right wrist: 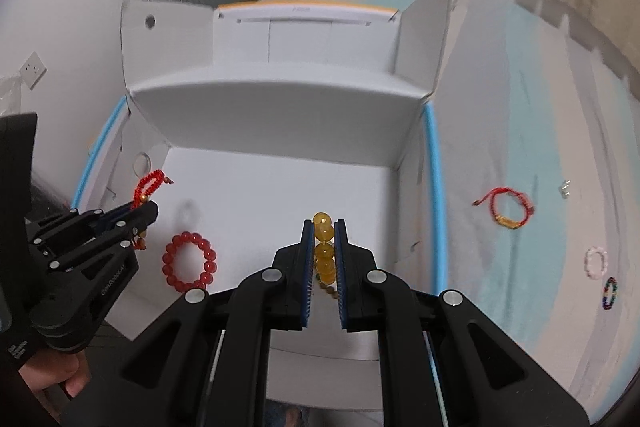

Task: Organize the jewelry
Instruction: 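Carry the red string bracelet and yellow bead bracelet over the white box with both tools, then open both tools to drop the bracelets into the box, then move both tools back over the remaining jewelry on the bed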

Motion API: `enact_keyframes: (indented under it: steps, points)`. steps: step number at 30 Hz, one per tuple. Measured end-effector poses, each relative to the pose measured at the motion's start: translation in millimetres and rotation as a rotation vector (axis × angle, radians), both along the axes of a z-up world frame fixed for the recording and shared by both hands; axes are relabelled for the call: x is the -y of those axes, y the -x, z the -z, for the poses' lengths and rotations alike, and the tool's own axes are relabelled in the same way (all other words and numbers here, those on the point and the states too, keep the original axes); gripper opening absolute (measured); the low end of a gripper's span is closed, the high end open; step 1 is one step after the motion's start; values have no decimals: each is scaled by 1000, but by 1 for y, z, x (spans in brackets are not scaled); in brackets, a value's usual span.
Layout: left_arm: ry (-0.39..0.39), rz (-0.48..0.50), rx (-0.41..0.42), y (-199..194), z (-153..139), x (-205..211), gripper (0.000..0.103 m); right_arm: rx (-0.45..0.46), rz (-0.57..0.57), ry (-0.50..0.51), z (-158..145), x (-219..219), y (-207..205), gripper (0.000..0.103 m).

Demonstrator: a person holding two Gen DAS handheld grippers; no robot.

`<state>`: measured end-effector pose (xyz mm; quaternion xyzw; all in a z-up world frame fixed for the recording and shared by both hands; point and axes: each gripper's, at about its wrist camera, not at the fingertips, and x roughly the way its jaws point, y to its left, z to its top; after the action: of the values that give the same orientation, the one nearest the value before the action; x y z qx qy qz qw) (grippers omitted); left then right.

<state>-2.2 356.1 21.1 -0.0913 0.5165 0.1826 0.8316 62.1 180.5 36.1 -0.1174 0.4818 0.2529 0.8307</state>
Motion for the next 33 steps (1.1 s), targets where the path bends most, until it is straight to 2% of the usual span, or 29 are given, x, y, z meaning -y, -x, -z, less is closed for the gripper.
enact_keyframes:
  steps: [6,13,14,16,18,24,30,33]
  points:
    - [-13,-18,-60,0,15,-7,11,-77,-19,13,28,-12,-5,9]
    - [-18,-22,-84,0,22,-8,12,-101,-15,28,38,-13,-6,10]
    - [-19,-25,-86,-1,22,-8,16,-96,-11,30,38,-13,-6,11]
    - [-22,-26,-85,-1,22,-7,29,-104,-6,42,39,-12,-7,18]
    - [-27,-31,-78,0,20,-7,42,-101,-4,38,36,-11,-6,42]
    - [-47,-44,-33,4,6,-4,71,-32,19,21,18,-1,-1,72]
    - [-72,-31,-9,-1,-5,6,86,2,57,0,6,18,-6,88]
    - [-91,-29,11,-3,-13,13,90,19,68,-13,1,31,-8,91]
